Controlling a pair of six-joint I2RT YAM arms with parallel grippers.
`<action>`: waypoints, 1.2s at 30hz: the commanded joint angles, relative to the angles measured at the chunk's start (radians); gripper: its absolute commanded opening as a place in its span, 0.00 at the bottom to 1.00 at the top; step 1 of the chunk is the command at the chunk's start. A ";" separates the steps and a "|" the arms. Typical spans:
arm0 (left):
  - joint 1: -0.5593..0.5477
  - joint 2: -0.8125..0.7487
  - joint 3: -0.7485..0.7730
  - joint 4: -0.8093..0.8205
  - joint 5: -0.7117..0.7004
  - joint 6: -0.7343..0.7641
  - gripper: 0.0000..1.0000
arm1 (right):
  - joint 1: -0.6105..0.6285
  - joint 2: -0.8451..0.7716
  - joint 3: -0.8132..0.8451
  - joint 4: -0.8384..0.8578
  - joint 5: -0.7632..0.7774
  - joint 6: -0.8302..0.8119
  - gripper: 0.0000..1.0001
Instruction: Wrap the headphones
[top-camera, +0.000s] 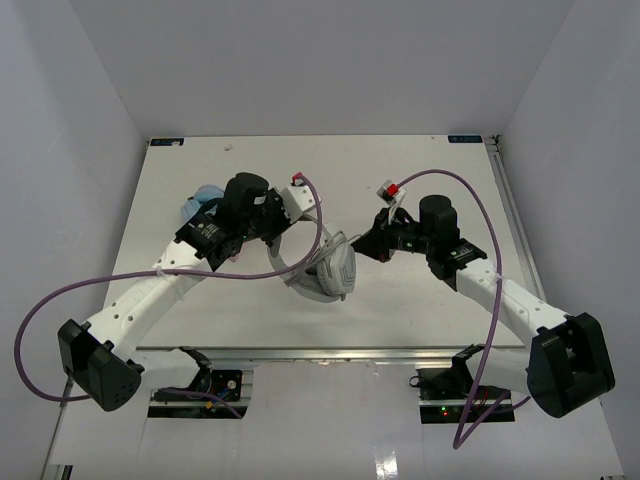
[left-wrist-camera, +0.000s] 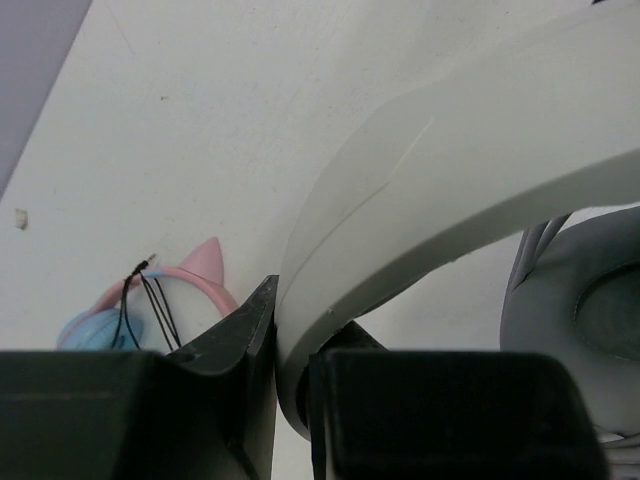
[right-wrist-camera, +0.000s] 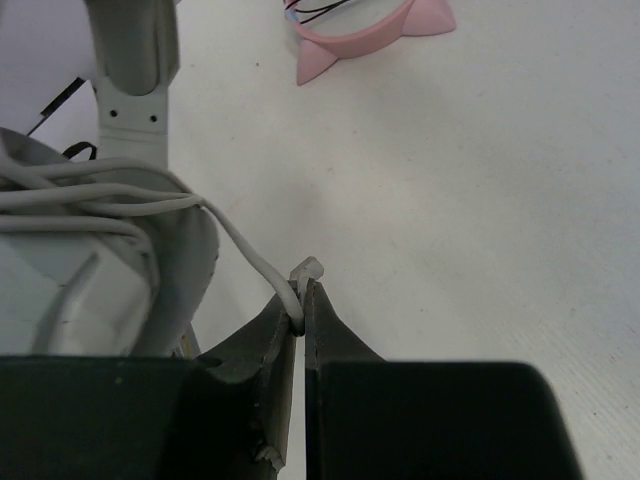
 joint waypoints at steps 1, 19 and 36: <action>-0.002 -0.050 -0.070 0.067 -0.066 0.222 0.00 | -0.024 -0.008 0.033 -0.015 -0.186 -0.065 0.08; -0.007 -0.211 -0.334 0.410 -0.218 0.578 0.00 | -0.028 -0.082 0.043 0.045 -0.469 -0.045 0.08; -0.024 -0.154 -0.444 0.618 -0.340 0.702 0.00 | -0.053 0.030 0.138 0.215 -0.709 0.144 0.08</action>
